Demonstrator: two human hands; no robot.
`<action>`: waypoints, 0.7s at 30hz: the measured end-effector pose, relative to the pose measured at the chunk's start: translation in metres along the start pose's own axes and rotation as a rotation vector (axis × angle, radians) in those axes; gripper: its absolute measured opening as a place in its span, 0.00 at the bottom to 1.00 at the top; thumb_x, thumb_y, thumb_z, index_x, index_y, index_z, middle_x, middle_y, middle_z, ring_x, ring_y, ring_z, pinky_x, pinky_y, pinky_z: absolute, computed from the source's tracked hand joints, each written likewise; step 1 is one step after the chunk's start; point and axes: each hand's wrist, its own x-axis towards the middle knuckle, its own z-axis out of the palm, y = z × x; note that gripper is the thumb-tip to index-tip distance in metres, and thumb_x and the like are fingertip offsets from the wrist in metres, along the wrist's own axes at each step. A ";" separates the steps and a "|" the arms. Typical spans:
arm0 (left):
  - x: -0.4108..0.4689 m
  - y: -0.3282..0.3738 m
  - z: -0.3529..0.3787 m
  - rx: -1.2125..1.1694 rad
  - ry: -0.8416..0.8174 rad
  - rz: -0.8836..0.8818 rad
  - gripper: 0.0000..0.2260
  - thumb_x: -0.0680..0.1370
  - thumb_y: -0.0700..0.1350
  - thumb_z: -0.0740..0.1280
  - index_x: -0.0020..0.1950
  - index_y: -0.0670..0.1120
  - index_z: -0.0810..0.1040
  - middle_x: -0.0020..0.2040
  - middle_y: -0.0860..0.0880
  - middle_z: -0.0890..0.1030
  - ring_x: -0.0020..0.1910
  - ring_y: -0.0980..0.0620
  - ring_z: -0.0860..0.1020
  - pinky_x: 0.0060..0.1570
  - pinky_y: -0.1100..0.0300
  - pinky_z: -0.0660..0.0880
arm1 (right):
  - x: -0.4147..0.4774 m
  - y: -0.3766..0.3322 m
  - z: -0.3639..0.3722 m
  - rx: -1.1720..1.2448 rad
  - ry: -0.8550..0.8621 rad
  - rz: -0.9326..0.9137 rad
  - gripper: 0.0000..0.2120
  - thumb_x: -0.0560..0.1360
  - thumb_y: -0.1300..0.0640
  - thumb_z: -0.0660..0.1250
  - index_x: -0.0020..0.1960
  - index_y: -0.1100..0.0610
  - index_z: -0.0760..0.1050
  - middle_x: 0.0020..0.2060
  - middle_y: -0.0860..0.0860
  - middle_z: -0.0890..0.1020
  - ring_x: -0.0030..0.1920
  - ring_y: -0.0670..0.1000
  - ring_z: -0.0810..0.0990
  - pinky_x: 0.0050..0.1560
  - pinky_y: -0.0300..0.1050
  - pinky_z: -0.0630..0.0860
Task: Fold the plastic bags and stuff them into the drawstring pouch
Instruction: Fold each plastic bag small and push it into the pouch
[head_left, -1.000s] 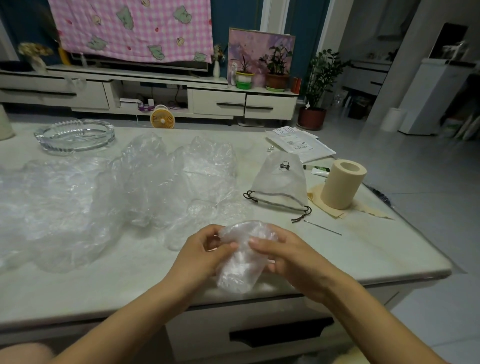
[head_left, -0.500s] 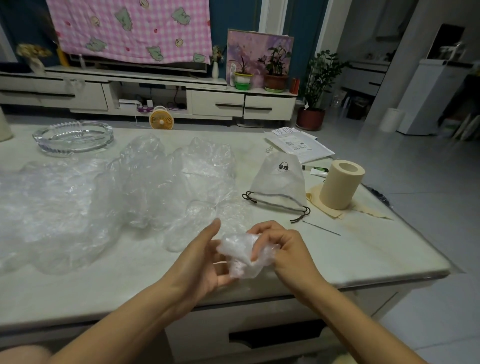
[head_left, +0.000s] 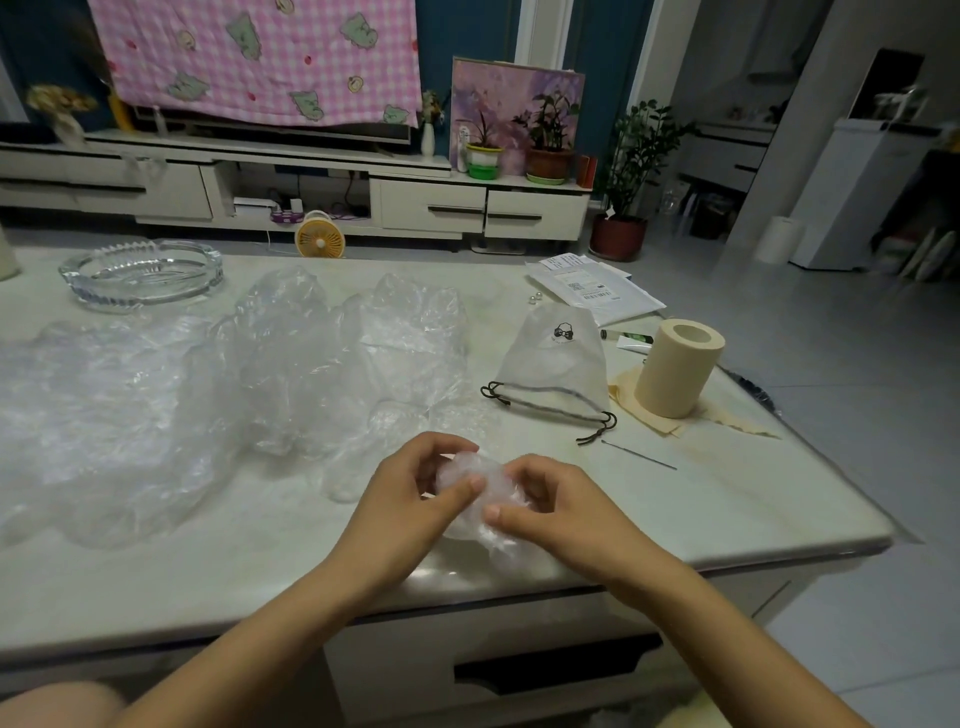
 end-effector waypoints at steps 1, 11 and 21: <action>0.001 0.002 0.000 -0.054 -0.002 -0.028 0.08 0.74 0.39 0.70 0.50 0.51 0.78 0.43 0.49 0.83 0.43 0.53 0.81 0.44 0.61 0.78 | 0.000 0.001 0.000 0.013 0.004 0.012 0.08 0.71 0.61 0.72 0.49 0.61 0.77 0.40 0.56 0.81 0.40 0.47 0.77 0.44 0.46 0.76; 0.009 0.007 0.015 -0.364 -0.117 -0.390 0.10 0.70 0.38 0.73 0.50 0.41 0.77 0.49 0.38 0.82 0.37 0.47 0.80 0.33 0.60 0.76 | -0.006 -0.002 -0.012 0.146 -0.033 0.001 0.11 0.69 0.61 0.74 0.51 0.60 0.82 0.53 0.51 0.82 0.54 0.49 0.79 0.59 0.45 0.76; 0.014 0.006 0.041 -0.211 -0.226 -0.188 0.09 0.76 0.48 0.67 0.42 0.42 0.78 0.34 0.48 0.80 0.31 0.55 0.77 0.32 0.65 0.74 | 0.006 0.010 -0.012 0.388 0.285 0.081 0.05 0.75 0.62 0.66 0.46 0.61 0.80 0.41 0.59 0.82 0.41 0.51 0.79 0.44 0.42 0.77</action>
